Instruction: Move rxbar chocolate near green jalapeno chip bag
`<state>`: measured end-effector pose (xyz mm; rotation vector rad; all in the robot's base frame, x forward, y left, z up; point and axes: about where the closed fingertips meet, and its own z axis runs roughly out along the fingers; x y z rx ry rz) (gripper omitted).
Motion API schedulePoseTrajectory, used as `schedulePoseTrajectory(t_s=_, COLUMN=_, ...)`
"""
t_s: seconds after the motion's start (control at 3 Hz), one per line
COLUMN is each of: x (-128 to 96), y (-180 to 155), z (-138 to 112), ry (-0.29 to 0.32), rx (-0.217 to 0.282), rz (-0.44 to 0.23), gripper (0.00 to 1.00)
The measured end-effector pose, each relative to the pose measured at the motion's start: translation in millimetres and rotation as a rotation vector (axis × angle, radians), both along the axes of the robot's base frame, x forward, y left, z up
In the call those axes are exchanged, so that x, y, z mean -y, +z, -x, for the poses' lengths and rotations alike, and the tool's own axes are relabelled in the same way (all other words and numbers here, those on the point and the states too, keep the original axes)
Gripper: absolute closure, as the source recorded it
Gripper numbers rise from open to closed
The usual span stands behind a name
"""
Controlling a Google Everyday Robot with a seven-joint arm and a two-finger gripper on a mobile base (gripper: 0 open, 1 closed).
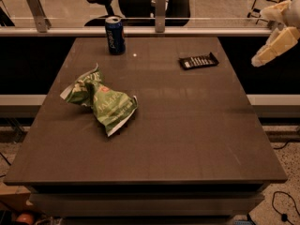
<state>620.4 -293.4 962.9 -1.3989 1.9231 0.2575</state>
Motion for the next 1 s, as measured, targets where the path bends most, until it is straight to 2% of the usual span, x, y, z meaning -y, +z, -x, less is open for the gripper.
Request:
schedulePoseTrajectory(t_s=0.33, x=0, y=0, z=0, ry=0.0, rx=0.0, rz=0.0, gripper=0.0)
schedulePoseTrajectory(t_s=0.67, x=3, y=-5, z=-13, ry=0.014, rx=0.013, rz=-0.053, gripper=0.0)
schedulePoseTrajectory(t_s=1.0, x=10, y=-18, z=-40, ry=0.006, rx=0.04, rz=-0.136, gripper=0.0)
